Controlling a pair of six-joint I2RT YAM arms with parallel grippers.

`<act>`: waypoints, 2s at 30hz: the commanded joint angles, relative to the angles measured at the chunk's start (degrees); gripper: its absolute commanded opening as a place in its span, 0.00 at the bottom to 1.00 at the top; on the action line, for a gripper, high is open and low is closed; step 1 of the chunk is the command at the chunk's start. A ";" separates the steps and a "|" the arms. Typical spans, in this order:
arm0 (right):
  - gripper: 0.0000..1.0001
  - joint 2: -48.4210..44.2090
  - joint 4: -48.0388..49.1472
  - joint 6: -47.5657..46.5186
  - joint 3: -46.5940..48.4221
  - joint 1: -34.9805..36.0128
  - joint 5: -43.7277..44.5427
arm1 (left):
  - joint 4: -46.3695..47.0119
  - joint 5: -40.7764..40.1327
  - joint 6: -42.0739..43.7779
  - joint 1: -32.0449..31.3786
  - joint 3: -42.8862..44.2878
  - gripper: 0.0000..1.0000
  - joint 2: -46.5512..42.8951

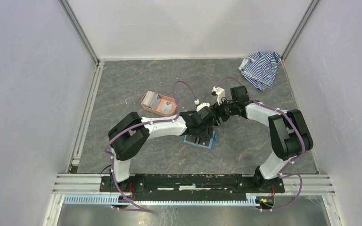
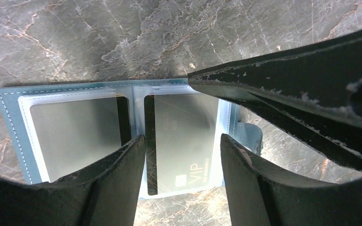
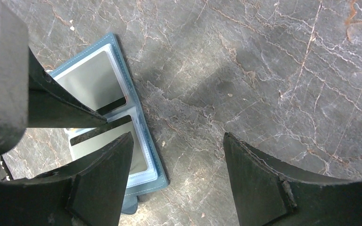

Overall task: Put the credit cards into the card holder
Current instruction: Insert the credit card into the card holder.

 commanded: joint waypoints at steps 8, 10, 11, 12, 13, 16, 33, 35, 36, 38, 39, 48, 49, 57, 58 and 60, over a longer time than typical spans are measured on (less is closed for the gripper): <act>0.77 -0.74 2.27 -0.14 0.30 1.24 -0.14 | 12.61 7.14 5.67 -2.30 -0.46 0.68 -3.72; 0.77 -1.43 2.41 -0.65 0.20 1.25 -0.22 | 12.44 5.30 6.65 -2.33 -0.56 0.69 -5.73; 0.78 -1.85 2.37 -1.05 0.06 1.26 -0.22 | 13.04 4.86 7.18 -2.35 -0.92 0.69 -7.04; 0.78 -2.22 2.49 -1.40 0.02 1.28 -0.17 | 13.83 4.59 7.56 -2.33 -1.39 0.69 -8.21; 0.79 -2.78 2.50 -1.93 -0.07 1.27 -0.13 | 14.63 4.36 7.99 -2.37 -1.95 0.70 -9.53; 0.83 -4.65 2.81 -3.78 -0.56 1.14 -0.56 | 16.19 3.80 9.22 -2.32 -3.48 0.70 -12.75; 0.98 -24.99 8.69 -9.18 -8.67 -1.09 -0.75 | 30.44 -6.23 11.77 -1.58 -28.91 1.00 -40.46; 0.98 -25.77 8.50 -6.12 -9.38 -1.73 -4.88 | 32.22 -3.06 10.80 -0.10 -32.37 1.00 -42.93; 0.98 -25.26 5.59 -5.28 -9.19 -1.76 -8.98 | 34.35 -0.30 10.48 0.77 -34.41 1.00 -44.06; 0.96 -24.32 3.06 -1.69 -9.89 -1.81 -14.48 | 40.07 5.33 8.42 2.38 -38.46 1.00 -45.88; 0.94 -25.12 3.81 0.12 -11.29 -1.81 -14.99 | 43.65 7.51 6.47 3.16 -40.47 1.00 -46.36; 0.78 -28.47 21.58 18.06 -27.31 -2.38 -14.92 | 57.78 16.68 -3.30 4.03 -42.36 0.94 -35.32; 0.76 -27.46 20.47 17.35 -27.21 -2.37 -14.48 | 58.04 16.74 -3.63 4.03 -41.99 0.94 -34.10; 0.52 -22.13 16.96 12.51 -26.49 -3.29 -9.81 | 51.95 15.22 -0.44 4.03 -38.59 0.89 -26.30; 0.46 -21.13 15.88 10.48 -25.67 -3.55 -9.25 | 51.10 14.73 0.00 4.07 -38.56 0.88 -26.32; 0.39 -20.55 12.56 7.16 -23.88 -3.75 -6.11 | 49.53 13.48 0.82 4.12 -38.48 0.88 -27.34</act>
